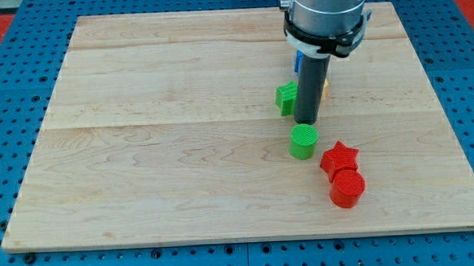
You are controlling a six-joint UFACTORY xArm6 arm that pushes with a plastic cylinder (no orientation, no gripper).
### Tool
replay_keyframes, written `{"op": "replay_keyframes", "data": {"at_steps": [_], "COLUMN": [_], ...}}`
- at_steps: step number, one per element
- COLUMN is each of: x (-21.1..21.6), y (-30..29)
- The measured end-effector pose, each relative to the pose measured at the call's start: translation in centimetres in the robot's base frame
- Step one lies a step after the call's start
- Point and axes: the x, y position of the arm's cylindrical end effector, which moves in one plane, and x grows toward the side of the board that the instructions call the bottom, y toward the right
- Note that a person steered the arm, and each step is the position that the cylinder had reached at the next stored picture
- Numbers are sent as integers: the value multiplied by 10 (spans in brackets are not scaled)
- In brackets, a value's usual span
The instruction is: Push the green star to the left center of the board
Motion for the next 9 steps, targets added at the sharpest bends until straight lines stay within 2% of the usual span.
{"op": "replay_keyframes", "data": {"at_steps": [2, 4, 5, 7, 8, 9], "x": [-17, -41, -45, -43, -38, -10], "y": [64, 70, 54, -91, -131, -83]}}
